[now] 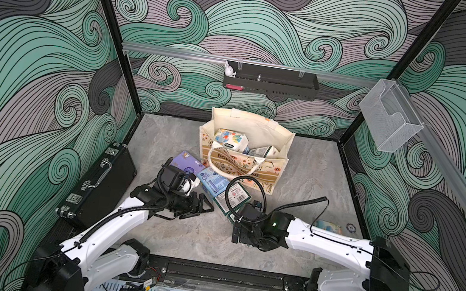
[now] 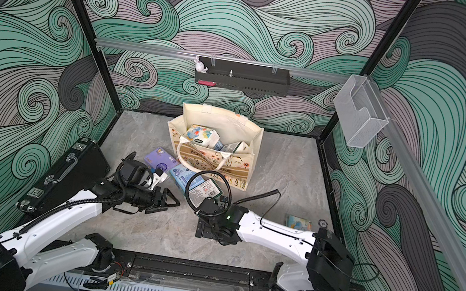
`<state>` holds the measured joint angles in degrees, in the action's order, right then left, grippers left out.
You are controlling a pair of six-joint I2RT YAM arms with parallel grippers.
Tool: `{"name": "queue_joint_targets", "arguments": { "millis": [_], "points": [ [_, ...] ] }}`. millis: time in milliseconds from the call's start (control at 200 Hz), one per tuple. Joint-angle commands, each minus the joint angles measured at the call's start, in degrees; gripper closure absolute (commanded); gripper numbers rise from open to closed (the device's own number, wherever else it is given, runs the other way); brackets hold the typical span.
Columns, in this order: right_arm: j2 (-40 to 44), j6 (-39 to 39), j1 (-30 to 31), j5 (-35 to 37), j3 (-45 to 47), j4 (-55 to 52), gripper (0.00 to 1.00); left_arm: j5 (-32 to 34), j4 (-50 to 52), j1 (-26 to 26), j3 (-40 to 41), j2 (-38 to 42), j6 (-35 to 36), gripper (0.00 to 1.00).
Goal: Put tissues into the canvas bag
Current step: Move the pack of facial tissues to the center of the board, then adjust the pack of facial tissues at the center of the board.
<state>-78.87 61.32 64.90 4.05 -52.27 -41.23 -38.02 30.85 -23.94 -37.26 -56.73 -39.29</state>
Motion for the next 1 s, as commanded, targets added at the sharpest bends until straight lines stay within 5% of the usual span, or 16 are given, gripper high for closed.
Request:
{"name": "queue_joint_targets", "arguments": {
  "millis": [0, 230, 500, 575, 651, 876, 996],
  "points": [
    [6.2, -8.4, -2.4, 4.1, -2.5, -4.7, 0.0, 0.2, 1.1, -0.3, -0.2, -0.4, -0.1, 0.23],
    [8.5, -21.2, -18.9, -3.7, 0.4, -2.6, 0.0, -0.1, -0.7, -0.5, -0.3, -2.5, -1.6, 0.23],
    [-4.1, -30.6, -23.0, -5.3, -4.3, 4.5, 0.03, 0.6, -1.7, -1.2, -1.1, -4.8, -2.8, 0.23],
    [-7.2, -30.4, -23.7, -4.6, -5.7, 6.0, 0.12, 0.9, -1.8, -1.4, -1.2, -5.1, -3.1, 0.23],
    [-9.1, -30.2, -24.2, -4.3, -6.7, 7.4, 0.39, 1.3, -1.6, -1.6, -1.2, -5.0, -3.2, 0.23],
    [-11.0, -30.8, -24.4, -4.2, -6.1, 10.9, 0.59, 1.9, -1.7, -1.8, -0.8, -5.0, -3.5, 0.23],
    [-13.1, -31.9, -24.3, -6.9, -5.9, 11.6, 0.61, 1.7, -1.9, -1.9, -0.9, -5.8, -3.4, 0.23]
  ]
}}
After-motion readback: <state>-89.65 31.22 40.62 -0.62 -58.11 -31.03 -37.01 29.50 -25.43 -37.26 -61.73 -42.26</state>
